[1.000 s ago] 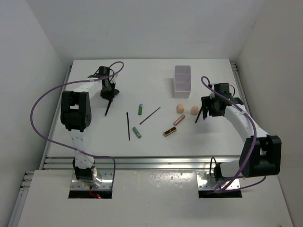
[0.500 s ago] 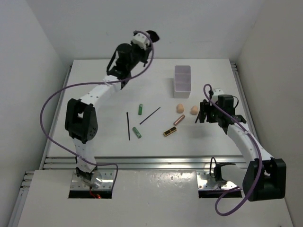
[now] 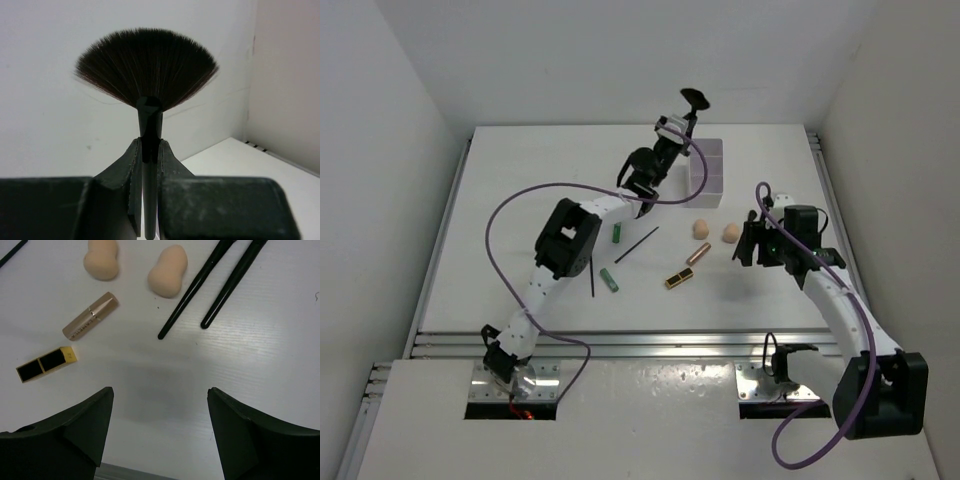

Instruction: Organize the makeup

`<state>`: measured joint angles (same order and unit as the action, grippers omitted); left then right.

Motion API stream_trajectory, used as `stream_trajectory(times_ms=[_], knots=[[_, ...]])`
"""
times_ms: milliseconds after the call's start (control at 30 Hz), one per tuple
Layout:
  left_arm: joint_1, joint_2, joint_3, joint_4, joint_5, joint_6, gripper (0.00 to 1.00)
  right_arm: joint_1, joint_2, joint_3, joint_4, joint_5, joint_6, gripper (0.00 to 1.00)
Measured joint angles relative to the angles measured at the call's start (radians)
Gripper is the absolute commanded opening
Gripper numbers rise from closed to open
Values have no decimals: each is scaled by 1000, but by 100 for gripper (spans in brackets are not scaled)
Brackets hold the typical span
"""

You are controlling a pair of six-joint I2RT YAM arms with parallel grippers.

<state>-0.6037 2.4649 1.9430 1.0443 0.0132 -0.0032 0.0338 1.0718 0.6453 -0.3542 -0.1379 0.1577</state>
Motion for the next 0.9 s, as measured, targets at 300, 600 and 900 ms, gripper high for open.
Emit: stream_trajectory(times_ms=[300,600,900], knots=[[-60,169,95,84,-116,31,0,-18,0,14,-117,-2,-3,76],[-80,170,115,121,-195,52,0,-25,51,55,-164,-13,-10,75],[-42,132,24,107,-128,69,0,-25,101,73,-165,-39,-16,75]])
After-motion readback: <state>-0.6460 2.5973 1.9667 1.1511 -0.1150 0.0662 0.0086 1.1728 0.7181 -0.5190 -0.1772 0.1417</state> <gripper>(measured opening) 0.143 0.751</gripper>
